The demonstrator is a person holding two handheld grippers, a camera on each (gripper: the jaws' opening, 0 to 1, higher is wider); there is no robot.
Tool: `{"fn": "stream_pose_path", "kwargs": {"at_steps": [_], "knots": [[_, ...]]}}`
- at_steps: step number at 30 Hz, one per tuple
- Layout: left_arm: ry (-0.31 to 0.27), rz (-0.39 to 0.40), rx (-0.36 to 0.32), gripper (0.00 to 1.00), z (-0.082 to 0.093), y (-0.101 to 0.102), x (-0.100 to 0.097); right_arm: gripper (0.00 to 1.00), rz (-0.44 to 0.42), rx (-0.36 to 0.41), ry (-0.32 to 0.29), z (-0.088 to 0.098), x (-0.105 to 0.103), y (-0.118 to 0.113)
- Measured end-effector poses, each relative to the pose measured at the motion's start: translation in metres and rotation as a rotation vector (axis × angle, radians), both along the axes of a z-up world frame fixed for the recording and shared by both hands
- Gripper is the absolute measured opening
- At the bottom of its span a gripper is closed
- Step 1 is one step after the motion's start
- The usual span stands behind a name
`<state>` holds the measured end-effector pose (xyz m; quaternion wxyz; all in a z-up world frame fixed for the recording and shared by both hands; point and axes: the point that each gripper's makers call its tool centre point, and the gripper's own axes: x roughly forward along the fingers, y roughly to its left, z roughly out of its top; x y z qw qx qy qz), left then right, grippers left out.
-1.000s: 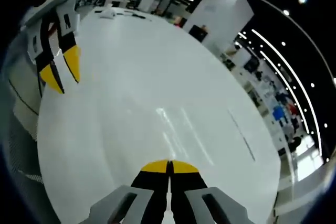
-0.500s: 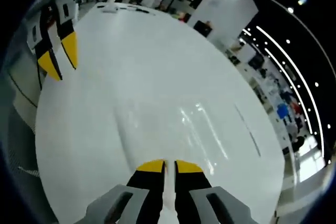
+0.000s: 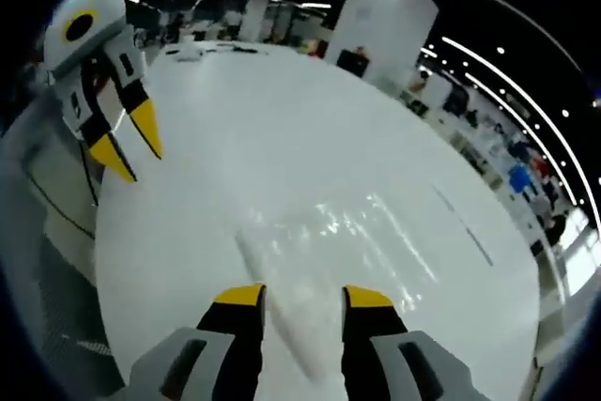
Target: Open the resealable bag by pulling the two sides of the seal apart until the entire bag opening is separated and visibly accessible.
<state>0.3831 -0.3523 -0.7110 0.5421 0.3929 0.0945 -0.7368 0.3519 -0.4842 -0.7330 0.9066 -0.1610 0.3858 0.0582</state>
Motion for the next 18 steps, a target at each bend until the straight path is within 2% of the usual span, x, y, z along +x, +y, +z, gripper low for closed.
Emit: {"fn": "stream_pose_path", "kwargs": {"at_steps": [2, 5, 7, 10, 15, 18], "knots": [[0.001, 0.004, 0.002, 0.15, 0.0, 0.001, 0.001, 0.35, -0.009, 0.037, 0.005, 0.0, -0.005, 0.005], [0.009, 0.012, 0.004, 0.17, 0.0, 0.003, 0.0, 0.38, -0.026, 0.059, -0.017, 0.005, -0.011, 0.008], [0.014, 0.016, 0.003, 0.2, -0.001, 0.004, 0.0, 0.43, -0.041, 0.078, -0.037, 0.008, -0.017, 0.01], [0.021, 0.019, 0.003, 0.25, -0.003, 0.005, -0.002, 0.48, -0.054, 0.086, -0.048, 0.011, -0.027, 0.011], [0.036, 0.047, -0.003, 0.37, -0.005, 0.004, 0.001, 0.53, -0.109, 0.107, -0.103, 0.021, -0.043, 0.011], [0.088, 0.089, -0.017, 0.43, -0.002, 0.003, 0.002, 0.58, -0.136, 0.117, -0.124, 0.024, -0.05, 0.01]]}}
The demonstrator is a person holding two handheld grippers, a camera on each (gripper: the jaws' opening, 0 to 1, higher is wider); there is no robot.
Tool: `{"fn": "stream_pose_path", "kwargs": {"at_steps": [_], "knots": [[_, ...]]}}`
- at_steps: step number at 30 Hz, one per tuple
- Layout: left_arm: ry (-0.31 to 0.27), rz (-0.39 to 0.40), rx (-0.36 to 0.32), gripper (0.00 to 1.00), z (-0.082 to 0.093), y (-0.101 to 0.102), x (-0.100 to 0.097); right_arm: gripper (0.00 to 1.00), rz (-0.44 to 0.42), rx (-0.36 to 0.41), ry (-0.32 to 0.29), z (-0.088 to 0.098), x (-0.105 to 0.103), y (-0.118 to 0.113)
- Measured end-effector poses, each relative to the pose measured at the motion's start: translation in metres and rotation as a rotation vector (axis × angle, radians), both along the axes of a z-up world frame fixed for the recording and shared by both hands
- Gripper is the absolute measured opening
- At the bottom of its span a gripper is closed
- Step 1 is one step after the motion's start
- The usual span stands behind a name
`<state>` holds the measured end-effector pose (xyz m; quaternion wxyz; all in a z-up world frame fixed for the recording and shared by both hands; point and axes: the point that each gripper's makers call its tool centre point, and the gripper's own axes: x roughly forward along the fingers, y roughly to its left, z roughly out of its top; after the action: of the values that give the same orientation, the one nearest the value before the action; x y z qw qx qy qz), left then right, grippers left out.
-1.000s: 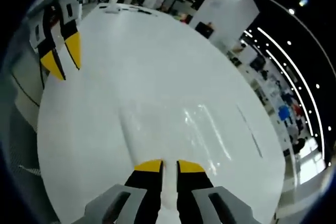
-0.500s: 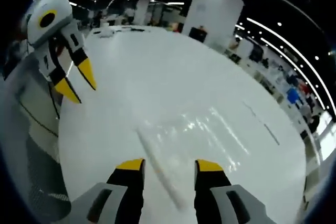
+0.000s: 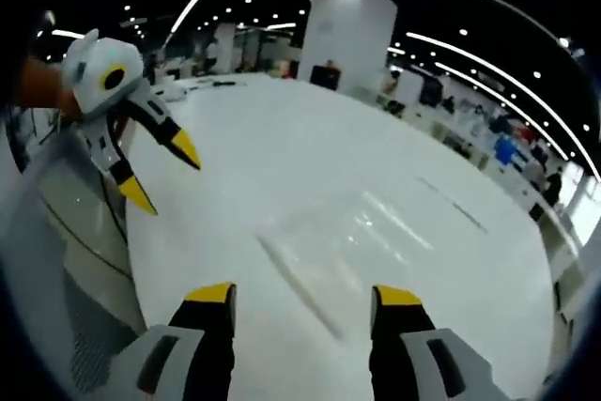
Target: Open the resealable bag by pulling the two sides of the seal apart until the entire bag opening is separated and visibly accessible.
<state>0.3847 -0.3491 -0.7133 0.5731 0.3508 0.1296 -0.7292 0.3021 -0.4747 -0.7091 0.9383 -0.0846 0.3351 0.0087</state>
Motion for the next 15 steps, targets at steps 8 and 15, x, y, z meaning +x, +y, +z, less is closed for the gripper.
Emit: {"fn": "stream_pose_path", "kwargs": {"at_steps": [8, 15], "knots": [[0.109, 0.117, 0.004, 0.67, 0.001, 0.005, 0.005, 0.73, -0.096, 0.057, -0.07, 0.008, -0.021, 0.0], [0.193, 0.174, -0.029, 0.81, 0.009, 0.014, 0.002, 0.79, -0.148, 0.089, -0.128, 0.012, -0.033, 0.005]]}}
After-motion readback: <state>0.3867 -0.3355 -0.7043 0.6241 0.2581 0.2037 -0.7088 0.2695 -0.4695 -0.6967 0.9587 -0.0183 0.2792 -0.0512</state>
